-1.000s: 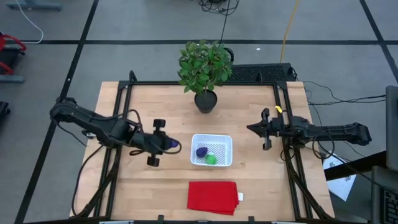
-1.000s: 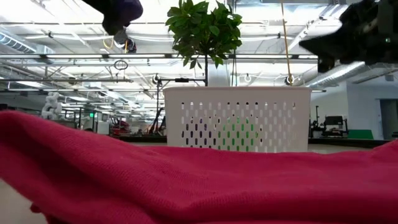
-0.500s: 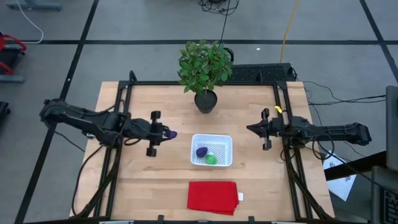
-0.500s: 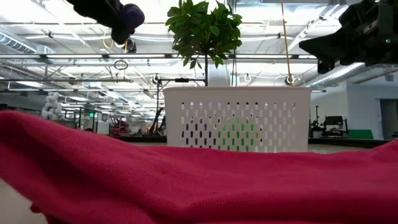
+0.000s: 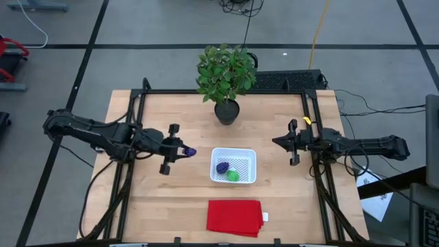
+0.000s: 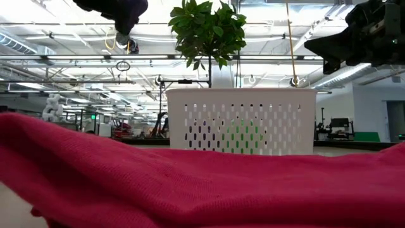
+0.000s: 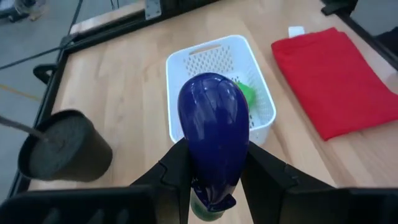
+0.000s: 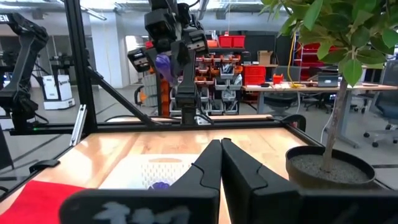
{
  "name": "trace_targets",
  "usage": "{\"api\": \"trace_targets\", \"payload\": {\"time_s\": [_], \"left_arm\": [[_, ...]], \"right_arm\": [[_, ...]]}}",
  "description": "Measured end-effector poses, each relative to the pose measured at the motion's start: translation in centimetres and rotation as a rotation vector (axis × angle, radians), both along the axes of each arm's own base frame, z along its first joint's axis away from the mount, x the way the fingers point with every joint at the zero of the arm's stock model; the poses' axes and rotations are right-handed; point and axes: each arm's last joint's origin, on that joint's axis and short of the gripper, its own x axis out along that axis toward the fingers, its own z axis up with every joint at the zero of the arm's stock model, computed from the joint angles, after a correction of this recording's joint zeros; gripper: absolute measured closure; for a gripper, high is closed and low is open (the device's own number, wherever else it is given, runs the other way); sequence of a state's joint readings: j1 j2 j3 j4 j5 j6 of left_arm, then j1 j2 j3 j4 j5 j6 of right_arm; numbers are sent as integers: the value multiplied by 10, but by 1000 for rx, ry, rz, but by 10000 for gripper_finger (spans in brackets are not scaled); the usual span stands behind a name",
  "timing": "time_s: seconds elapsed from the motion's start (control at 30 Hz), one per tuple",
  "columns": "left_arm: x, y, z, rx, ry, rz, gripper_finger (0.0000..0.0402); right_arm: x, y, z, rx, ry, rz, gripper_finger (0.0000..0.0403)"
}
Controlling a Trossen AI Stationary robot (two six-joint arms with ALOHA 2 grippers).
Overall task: Pick and placing Produce into tupperware
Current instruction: Put the violet eggplant into the white bin
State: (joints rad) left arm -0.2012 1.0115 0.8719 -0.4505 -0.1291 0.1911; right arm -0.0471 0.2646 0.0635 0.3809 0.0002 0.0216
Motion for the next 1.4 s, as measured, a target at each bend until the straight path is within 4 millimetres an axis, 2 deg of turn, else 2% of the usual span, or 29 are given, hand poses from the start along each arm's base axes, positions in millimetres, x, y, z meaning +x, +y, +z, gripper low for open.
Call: {"api": "trace_targets", "payload": {"time_s": [0.17, 0.37, 0.63, 0.8, 1.0, 1.4], "left_arm": [[5, 0, 7, 12, -85, -32, 293], [26, 10, 9, -55, -189, -6, 293], [60, 20, -9, -119, -197, -69, 293], [81, 31, -23, -182, -203, -48, 293], [107, 42, -35, -250, -132, -27, 293], [146, 43, -36, -277, -91, -151, 293]], "right_arm": [[0, 0, 0, 3, 4, 0, 403], [0, 0, 0, -15, -2, -2, 403], [0, 0, 0, -14, -2, -2, 403], [0, 0, 0, -14, -1, -2, 403], [0, 0, 0, -16, -1, -2, 403], [0, 0, -1, -18, 6, -2, 403]]}}
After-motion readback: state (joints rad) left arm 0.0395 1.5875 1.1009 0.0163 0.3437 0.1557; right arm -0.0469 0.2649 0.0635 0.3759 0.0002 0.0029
